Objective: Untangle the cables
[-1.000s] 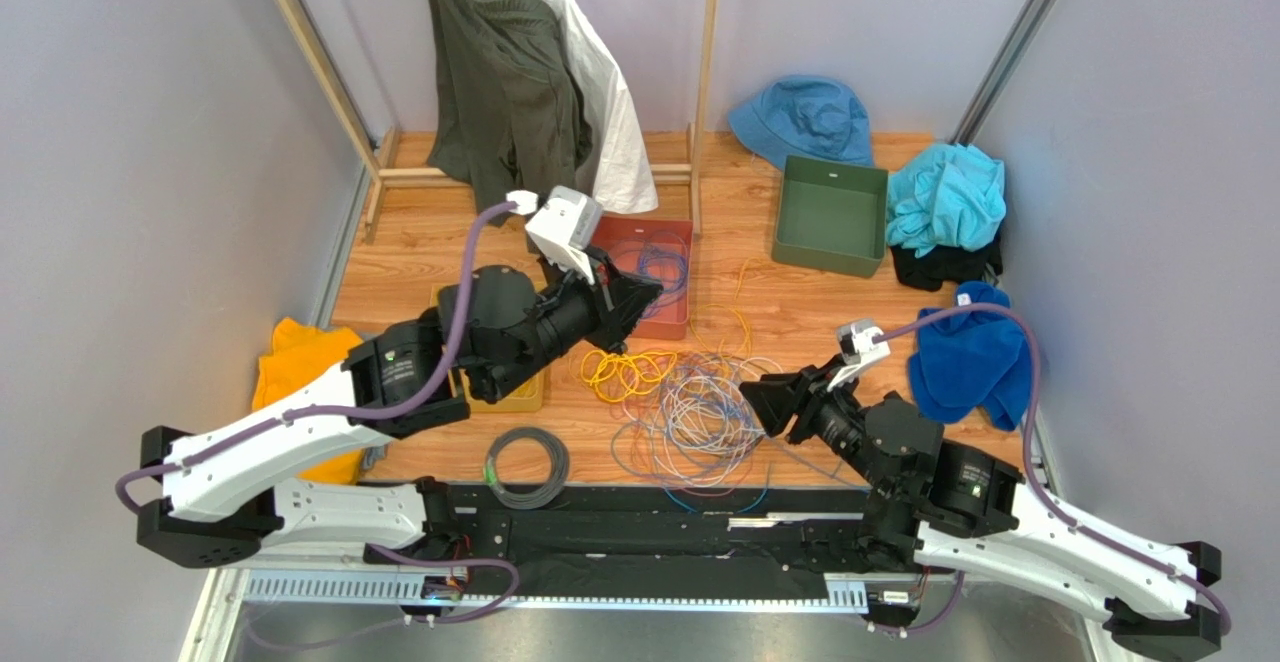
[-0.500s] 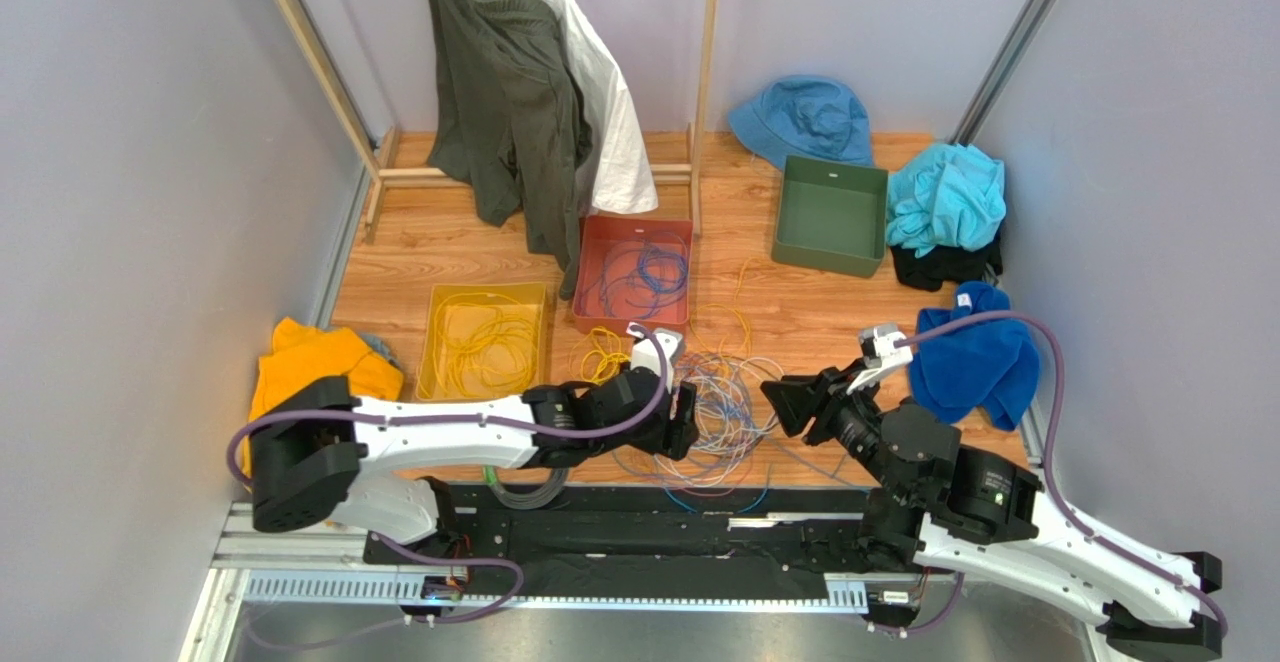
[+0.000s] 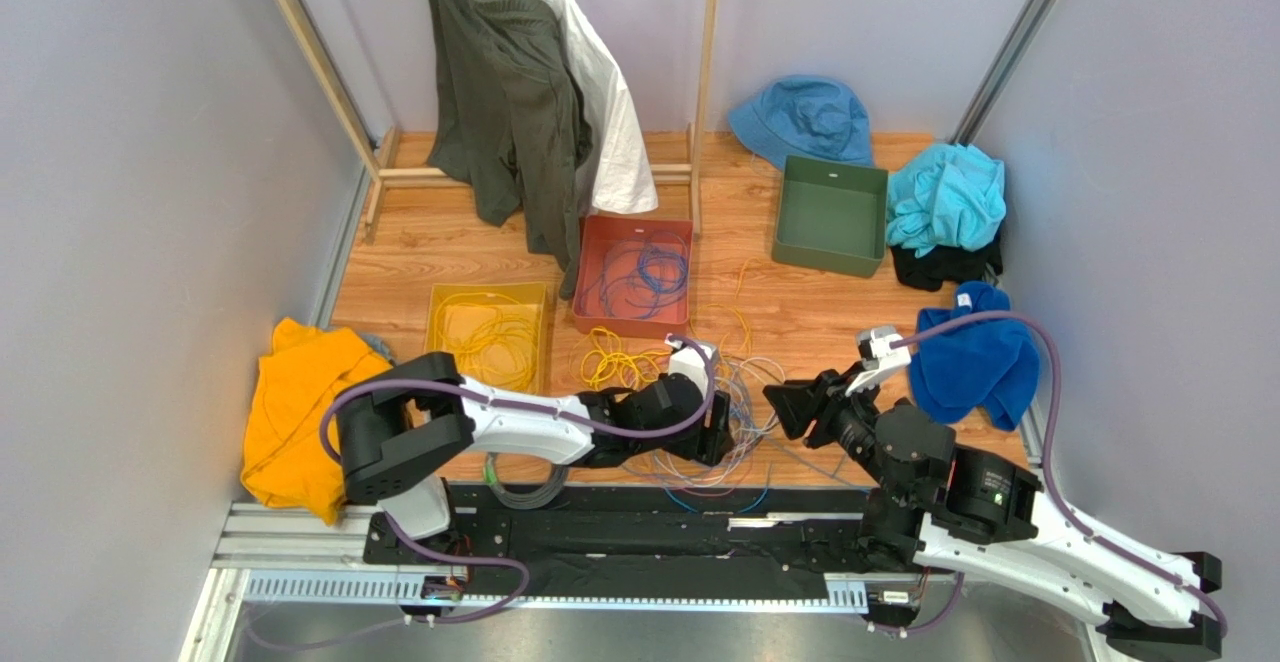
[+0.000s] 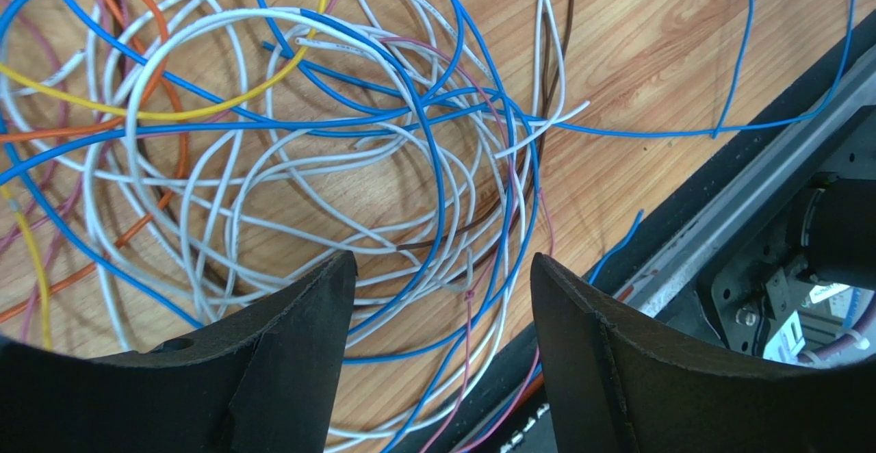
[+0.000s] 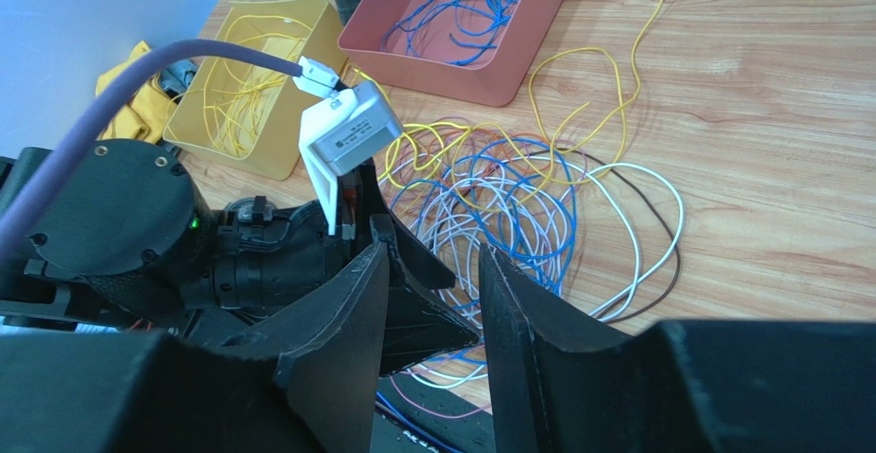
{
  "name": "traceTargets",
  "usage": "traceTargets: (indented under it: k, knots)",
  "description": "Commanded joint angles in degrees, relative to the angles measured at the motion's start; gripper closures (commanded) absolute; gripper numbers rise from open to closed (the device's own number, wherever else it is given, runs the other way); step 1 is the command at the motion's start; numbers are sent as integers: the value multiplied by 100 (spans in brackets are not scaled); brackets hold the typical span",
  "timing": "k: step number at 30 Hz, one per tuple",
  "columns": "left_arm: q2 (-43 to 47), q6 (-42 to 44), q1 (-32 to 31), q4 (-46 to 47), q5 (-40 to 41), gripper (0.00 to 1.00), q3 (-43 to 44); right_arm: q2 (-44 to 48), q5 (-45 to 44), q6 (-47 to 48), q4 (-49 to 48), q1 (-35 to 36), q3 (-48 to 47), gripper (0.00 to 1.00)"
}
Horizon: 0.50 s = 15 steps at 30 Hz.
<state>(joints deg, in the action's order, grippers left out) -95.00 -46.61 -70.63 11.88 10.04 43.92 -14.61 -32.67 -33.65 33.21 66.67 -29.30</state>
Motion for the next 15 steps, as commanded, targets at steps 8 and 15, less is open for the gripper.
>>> traceTargets:
  k: [8,15]
  knots:
    - [-695,-103,5,736,-441,45,301,-68,-117,-63,-131,21,47,59]
    - [-722,-199,-3,974,-645,100,135,-51,-187,-72,-78,12,4,60]
